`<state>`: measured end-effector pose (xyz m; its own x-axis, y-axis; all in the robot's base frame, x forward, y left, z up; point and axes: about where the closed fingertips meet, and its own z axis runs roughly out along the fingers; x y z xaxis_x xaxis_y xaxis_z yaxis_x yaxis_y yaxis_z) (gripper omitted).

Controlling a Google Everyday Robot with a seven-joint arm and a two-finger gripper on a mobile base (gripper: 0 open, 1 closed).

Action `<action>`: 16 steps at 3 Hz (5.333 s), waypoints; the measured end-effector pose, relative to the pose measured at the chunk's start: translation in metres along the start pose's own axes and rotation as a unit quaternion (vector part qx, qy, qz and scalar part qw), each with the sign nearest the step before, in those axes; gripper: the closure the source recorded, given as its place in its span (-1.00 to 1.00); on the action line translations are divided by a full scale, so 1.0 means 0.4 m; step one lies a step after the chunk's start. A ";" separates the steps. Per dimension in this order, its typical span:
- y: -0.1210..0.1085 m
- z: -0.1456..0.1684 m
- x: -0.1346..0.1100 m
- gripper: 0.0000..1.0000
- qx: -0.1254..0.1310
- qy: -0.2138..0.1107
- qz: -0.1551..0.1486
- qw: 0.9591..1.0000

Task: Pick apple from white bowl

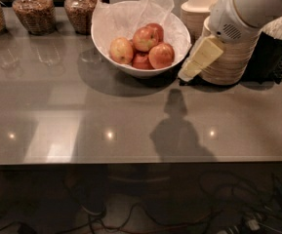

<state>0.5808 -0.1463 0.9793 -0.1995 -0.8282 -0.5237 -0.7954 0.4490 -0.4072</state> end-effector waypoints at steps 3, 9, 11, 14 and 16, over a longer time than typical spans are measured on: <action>-0.074 0.141 -0.109 -1.00 0.002 0.002 0.070 0.998; -0.077 0.276 -0.098 -0.52 0.000 -0.064 0.180 0.982; -0.057 0.310 -0.082 -0.54 -0.013 -0.052 0.189 0.981; -0.031 0.371 -0.046 -0.21 -0.029 -0.027 0.209 0.977; -0.045 0.350 -0.054 0.72 -0.019 -0.038 0.202 0.978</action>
Offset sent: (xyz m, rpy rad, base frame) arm 0.0947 0.0586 -0.0149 0.1200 0.0824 -0.1558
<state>0.6795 -0.0894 0.8931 -0.4610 -0.5575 -0.6904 -0.6814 0.7208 -0.1271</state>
